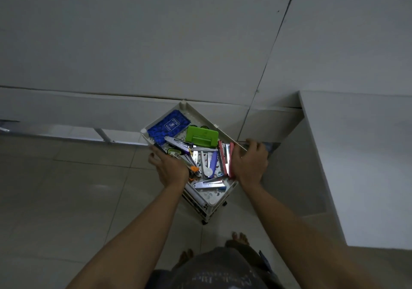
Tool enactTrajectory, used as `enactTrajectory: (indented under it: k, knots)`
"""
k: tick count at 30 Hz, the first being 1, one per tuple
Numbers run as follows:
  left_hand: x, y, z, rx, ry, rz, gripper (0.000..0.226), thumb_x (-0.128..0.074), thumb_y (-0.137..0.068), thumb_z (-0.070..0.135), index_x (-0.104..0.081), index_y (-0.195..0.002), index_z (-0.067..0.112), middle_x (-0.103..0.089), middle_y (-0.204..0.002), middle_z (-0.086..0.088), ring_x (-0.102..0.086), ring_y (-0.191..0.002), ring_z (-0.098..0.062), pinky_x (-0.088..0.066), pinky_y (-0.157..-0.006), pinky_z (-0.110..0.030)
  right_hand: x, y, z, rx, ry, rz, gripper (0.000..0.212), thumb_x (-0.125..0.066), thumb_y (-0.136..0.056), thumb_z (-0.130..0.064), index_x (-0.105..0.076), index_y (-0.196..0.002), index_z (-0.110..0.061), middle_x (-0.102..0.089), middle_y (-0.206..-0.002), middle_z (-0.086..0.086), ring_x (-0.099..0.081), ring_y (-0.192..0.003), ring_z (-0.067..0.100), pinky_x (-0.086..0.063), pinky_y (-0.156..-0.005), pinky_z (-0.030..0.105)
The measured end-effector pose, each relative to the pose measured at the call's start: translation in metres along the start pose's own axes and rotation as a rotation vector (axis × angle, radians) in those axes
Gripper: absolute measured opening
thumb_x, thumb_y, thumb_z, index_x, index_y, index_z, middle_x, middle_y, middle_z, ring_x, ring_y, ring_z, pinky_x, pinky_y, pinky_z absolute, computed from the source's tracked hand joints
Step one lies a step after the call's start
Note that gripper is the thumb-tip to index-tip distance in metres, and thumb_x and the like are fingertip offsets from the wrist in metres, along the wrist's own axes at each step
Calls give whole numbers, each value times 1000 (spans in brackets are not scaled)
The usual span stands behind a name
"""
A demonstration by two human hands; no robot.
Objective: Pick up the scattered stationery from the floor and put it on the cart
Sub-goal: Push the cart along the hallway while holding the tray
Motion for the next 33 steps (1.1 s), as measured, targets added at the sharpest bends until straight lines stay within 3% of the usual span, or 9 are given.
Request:
enactTrajectory:
  k: [3,7,12,20,22,24,26,29,33]
  knots:
    - [-1,-4,4,-37,23,-47,85,-48,-88,2,4,-153,20,-12,-155,-13,-46,-119,-39,-43,-91,-44,4,37,10,-315,-46,96,73,-55,-83,-63,-38,-137,-16,-38,-139,15,-39,-123,33,-37,-97,47]
    - [0,-10,6,-36,24,-47,77,-45,-91,8,-1,-153,21,-17,-152,-14,-46,-117,-42,-40,-94,-50,-24,76,24,-679,-365,50,74,-60,-88,-41,-23,-147,-14,-33,-138,19,-46,-115,38,-42,-90,43]
    - [3,-18,8,-29,-28,35,68,-48,-90,11,-17,-150,17,-25,-142,-16,-38,-118,-39,-31,-98,-50,-32,66,23,-560,-510,69,63,-52,-95,-32,-21,-148,-16,-59,-123,18,-61,-92,32,-46,-78,33]
    - [17,-48,49,-252,-117,179,46,-56,-84,24,-45,-126,10,-37,-133,-14,-36,-120,-34,-26,-100,-49,-38,44,16,-552,-562,56,60,-54,-95,-33,-23,-145,-18,-60,-117,13,-59,-83,23,-54,-78,41]
    - [12,-55,61,-325,-167,167,46,-56,-85,24,-44,-127,9,-38,-134,-15,-37,-119,-35,-27,-99,-50,-40,40,16,-550,-564,59,61,-53,-95,-35,-22,-145,-19,-58,-107,6,-57,-74,16,-54,-69,31]
    - [7,-64,71,-387,-230,158,45,-56,-85,25,-46,-125,9,-39,-134,-14,-38,-117,-35,-26,-101,-50,-39,40,17,-532,-546,79,60,-53,-96,-34,-23,-145,-17,-51,-91,-6,-50,-61,0,-40,-49,4]
    - [5,-74,78,-434,-292,156,43,-56,-84,27,-48,-123,9,-40,-133,-13,-37,-118,-35,-24,-102,-51,-36,41,16,-524,-534,91,58,-54,-96,-34,-26,-143,-14,-45,-84,-11,-45,-60,-9,-35,-39,2]
    - [-2,-89,90,-526,-357,127,47,-57,-83,28,-49,-124,8,-43,-132,-13,-37,-120,-34,-23,-102,-51,-36,42,18,-542,-522,87,60,-53,-96,-34,-25,-145,-15,-48,-94,-6,-48,-63,-2,-37,-49,4]
    - [-15,-108,108,-571,-394,61,53,-56,-85,34,-46,-131,8,-44,-136,-14,-40,-124,-33,-24,-103,-50,-38,46,19,-542,-518,64,60,-52,-96,-35,-22,-145,-17,-60,-110,7,-60,-85,21,-51,-73,33]
Point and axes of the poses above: each hand's wrist, its own y-axis away from the middle knuckle, its own x-axis out of the back of the hand, z = x × y, the point moved 10 cm from there along -y, towards the middle knuckle
